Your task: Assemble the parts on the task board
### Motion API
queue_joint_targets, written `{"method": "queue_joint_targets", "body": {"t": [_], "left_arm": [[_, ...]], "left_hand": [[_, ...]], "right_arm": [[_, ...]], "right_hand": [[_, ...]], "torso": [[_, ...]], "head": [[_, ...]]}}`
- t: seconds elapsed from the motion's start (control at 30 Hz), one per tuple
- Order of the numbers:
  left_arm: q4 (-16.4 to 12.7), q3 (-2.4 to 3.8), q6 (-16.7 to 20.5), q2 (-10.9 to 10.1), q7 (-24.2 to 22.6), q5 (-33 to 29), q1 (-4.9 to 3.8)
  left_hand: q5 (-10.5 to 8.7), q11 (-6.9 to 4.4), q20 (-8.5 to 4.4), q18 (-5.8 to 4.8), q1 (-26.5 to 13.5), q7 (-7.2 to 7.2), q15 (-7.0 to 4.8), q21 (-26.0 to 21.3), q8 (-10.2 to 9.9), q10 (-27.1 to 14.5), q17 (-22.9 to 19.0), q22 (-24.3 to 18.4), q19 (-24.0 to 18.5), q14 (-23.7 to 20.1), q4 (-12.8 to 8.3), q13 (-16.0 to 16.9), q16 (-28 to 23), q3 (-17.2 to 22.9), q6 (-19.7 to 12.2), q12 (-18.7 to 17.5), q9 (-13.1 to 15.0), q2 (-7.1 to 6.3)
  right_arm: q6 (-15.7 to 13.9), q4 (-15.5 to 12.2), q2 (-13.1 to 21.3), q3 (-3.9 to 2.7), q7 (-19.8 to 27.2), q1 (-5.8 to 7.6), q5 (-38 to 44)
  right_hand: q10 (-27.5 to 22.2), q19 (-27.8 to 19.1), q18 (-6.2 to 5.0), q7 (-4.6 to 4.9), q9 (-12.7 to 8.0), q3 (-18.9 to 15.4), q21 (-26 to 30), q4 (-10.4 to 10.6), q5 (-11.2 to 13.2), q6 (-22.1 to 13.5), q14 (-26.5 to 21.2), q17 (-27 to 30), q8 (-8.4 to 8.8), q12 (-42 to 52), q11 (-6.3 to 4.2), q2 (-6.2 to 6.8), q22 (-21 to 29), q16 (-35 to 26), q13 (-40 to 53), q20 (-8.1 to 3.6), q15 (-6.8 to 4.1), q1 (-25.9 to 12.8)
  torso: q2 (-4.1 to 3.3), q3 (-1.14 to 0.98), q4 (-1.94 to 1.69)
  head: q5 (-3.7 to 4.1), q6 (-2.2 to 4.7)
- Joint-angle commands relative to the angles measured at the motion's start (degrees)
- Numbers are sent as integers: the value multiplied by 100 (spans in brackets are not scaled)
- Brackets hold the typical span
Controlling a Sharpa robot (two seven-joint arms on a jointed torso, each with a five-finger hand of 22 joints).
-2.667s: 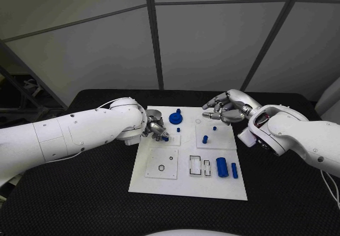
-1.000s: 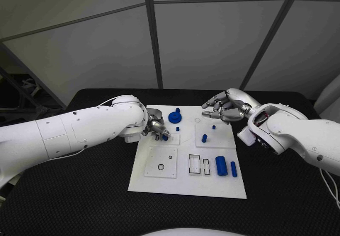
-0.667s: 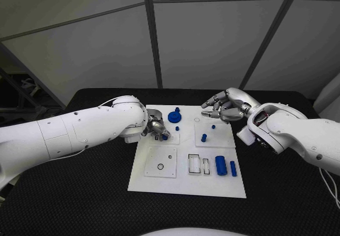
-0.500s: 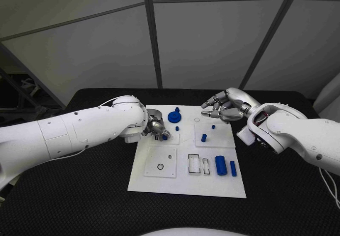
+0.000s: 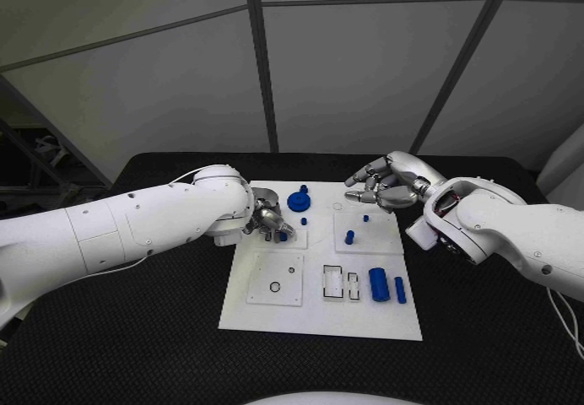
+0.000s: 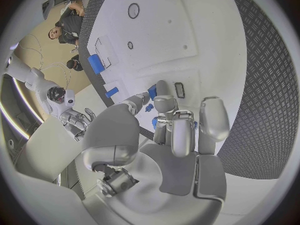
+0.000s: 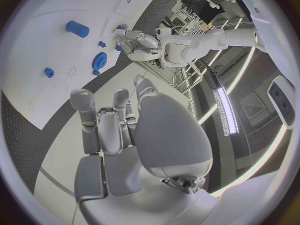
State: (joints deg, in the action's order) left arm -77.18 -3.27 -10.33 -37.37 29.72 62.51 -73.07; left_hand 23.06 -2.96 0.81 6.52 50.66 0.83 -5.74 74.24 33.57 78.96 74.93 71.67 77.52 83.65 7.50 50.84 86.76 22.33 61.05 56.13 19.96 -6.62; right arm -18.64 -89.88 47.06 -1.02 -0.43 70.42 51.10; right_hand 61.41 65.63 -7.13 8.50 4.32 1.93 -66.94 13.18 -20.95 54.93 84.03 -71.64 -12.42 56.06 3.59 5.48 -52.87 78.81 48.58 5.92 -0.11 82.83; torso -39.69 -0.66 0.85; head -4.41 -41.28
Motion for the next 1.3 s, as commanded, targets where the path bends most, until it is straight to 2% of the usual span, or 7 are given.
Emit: {"method": "queue_joint_targets", "body": {"t": [0.03,0.23,0.47,0.8,1.0,1.2,1.3], "left_arm": [[1,0,9,16,33,10,-3],[-8,1,69,14,35,14,-3],[-55,4,95,-51,42,10,-3],[-183,50,102,-190,51,7,-13],[-228,224,211,-233,48,-3,-16],[-241,431,330,-326,39,-106,-17],[-196,504,307,-372,38,-193,-25]], "left_hand": [[-34,-3,-15,-165,-21,5,-13,33,5,40,1001,24,53,502,72,21,23,-177,58,44,-26,33],[-94,-13,-25,-170,27,-10,-24,40,2,56,1004,63,74,502,226,44,23,-550,83,69,-84,51],[-132,-9,-27,-161,161,-1,-23,3,-3,26,1000,44,57,501,272,-5,20,-758,57,27,-123,56],[-126,-2,-24,-158,242,7,-19,-15,5,-3,999,37,51,501,282,-41,19,-849,27,-2,-136,55],[-122,7,-19,-150,300,18,-14,-48,10,-40,997,11,33,500,296,-104,17,-925,-6,-53,-146,52],[-114,46,3,-126,422,63,16,-154,-7,-187,989,-76,-32,497,335,-348,11,-1105,-117,-265,-179,16],[-106,79,18,-113,501,107,39,-213,-75,-267,982,-125,-70,495,341,-482,6,-1177,-241,-381,-222,-5]], "right_arm": [[29,-8,3,-4,19,10,9],[30,-10,6,-4,18,10,9],[32,-9,12,-4,16,10,9],[34,1,13,-4,16,10,9],[32,21,15,-4,17,9,9],[33,47,11,-4,16,9,9],[34,55,11,-4,15,9,9]], "right_hand": [[16,-22,-56,4,-8,-22,35,26,-37,-24,76,8,-29,-2,12,11,6,-38,-5,9,-27,-56],[16,-22,-56,4,-8,-22,35,26,-37,-24,76,8,-29,-2,12,11,6,-38,-5,9,-27,-56],[17,-25,-57,5,-9,-26,41,36,-40,-26,74,13,-29,-2,13,10,12,-42,-7,9,-27,-67],[17,-25,-57,5,-9,-26,41,36,-40,-26,74,13,-29,-2,13,10,12,-42,-7,9,-27,-67],[17,-25,-57,5,-9,-26,41,36,-40,-26,74,13,-29,-2,13,10,12,-42,-7,9,-27,-67],[17,-19,-56,5,-10,-31,39,43,-44,-29,75,11,-28,-1,13,11,7,-42,-9,10,-26,-75],[17,-19,-56,5,-10,-31,39,43,-44,-29,75,11,-28,-1,13,11,7,-42,-9,10,-26,-75]], "torso": [[1,-1,-2],[-1,0,2],[1,3,-6],[-1,4,0],[-1,4,-4],[1,1,-4],[2,3,-7]], "head": [[5,7],[6,11],[13,12],[9,19],[11,27],[8,40],[8,49]]}}
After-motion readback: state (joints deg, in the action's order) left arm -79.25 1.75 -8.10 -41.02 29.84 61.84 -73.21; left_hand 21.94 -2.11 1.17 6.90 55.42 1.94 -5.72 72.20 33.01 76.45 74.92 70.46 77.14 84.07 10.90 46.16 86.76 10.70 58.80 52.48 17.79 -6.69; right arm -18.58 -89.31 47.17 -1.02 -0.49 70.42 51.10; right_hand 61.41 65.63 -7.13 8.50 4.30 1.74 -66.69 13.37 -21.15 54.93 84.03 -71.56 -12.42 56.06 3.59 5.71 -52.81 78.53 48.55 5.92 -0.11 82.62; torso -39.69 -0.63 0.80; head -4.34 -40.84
